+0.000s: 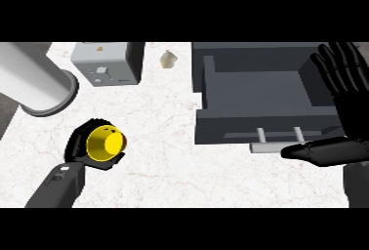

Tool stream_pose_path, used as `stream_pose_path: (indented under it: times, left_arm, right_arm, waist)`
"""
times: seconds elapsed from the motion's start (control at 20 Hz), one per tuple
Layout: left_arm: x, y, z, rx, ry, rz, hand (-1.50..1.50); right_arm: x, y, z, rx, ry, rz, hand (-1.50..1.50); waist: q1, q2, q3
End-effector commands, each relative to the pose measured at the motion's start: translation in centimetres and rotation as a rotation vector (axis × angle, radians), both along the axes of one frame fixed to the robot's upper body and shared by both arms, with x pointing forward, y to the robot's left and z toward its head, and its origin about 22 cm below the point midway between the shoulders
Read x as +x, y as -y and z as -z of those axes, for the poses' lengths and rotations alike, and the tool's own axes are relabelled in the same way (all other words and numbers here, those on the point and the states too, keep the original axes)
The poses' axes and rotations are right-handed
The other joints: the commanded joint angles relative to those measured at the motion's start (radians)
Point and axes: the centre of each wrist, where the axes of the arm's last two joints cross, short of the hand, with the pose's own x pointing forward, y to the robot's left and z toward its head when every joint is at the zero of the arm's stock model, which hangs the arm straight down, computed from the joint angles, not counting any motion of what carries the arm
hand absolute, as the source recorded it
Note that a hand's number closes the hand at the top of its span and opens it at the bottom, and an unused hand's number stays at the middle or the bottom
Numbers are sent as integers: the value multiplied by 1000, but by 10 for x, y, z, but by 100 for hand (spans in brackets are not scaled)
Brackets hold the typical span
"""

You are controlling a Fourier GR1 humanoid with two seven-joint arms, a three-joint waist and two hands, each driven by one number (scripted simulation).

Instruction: Pick up the cup, place it into the drawer and close the drawer

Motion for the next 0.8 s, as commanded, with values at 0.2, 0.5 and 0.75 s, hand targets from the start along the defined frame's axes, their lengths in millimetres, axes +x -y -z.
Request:
stream_pose_path:
  times: [0.2,0.5,0.75]
  left_arm:
    - [16,39,-2,-155,226,-242,150]
    - [61,65,-49,-122,263,-61,150]
    - [99,125,-115,-102,298,10,150]
  right_arm:
    - [5,2,-14,0,1,4,-150]
    - [5,19,-2,-15,-16,31,-150]
    - [-8,16,8,-5,-19,41,-150]
  waist:
    - [5,-1,1]
    - [22,-10,5]
    - [27,-18,6]
